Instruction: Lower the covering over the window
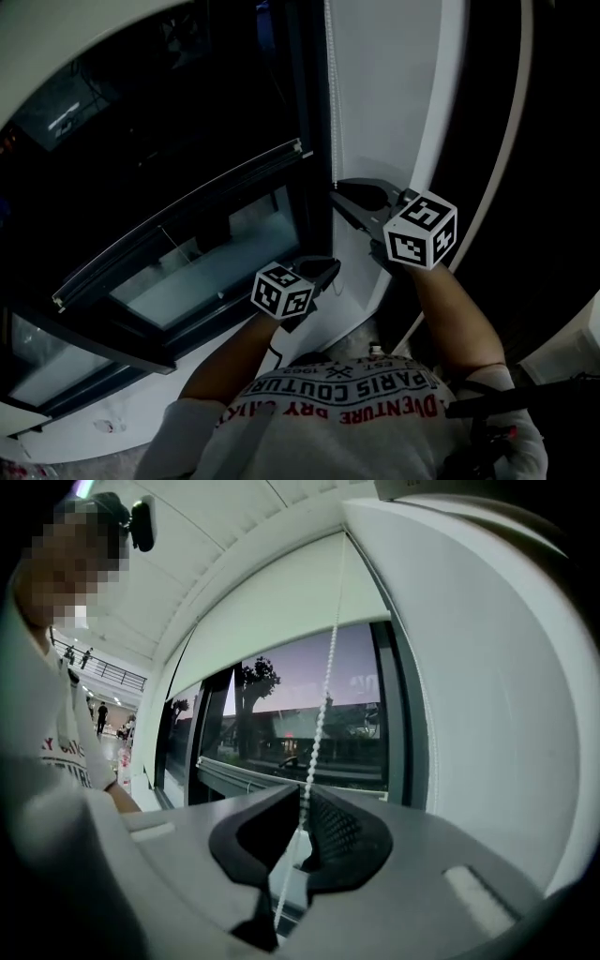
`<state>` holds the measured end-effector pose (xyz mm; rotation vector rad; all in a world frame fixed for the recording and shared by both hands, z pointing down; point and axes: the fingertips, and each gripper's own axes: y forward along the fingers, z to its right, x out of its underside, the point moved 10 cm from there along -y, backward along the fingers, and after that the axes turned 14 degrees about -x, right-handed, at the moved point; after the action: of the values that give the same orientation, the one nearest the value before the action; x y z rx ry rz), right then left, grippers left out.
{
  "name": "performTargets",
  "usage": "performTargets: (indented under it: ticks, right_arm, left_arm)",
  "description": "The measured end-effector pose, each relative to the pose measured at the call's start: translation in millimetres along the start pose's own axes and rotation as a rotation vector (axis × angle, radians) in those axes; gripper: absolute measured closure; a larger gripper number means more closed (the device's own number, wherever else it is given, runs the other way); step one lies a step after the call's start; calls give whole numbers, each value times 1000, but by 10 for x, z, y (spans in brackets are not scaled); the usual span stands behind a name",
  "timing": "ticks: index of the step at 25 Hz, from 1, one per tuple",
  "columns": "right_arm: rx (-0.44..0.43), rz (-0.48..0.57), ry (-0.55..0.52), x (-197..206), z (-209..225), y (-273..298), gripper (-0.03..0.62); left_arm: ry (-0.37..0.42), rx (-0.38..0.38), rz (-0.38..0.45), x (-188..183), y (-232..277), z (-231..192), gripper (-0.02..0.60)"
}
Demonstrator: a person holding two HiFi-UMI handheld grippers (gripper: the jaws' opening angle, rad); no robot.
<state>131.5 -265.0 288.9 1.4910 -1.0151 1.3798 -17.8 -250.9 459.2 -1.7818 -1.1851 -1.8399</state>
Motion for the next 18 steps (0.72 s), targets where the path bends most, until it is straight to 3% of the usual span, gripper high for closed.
performTargets:
  ticks: [11,15,18]
  right_arm:
    - [-14,72,41,45,90,-3,592]
    - [7,-7,16,185,65,34,592]
    - [8,-41,43,384,24,67,592]
  left_arm:
    - [26,-4,-6,-5,61,-83,572]
    - [72,-5,-66,126,142,-89,574]
    - [59,-15,-104,321,198,-118,574]
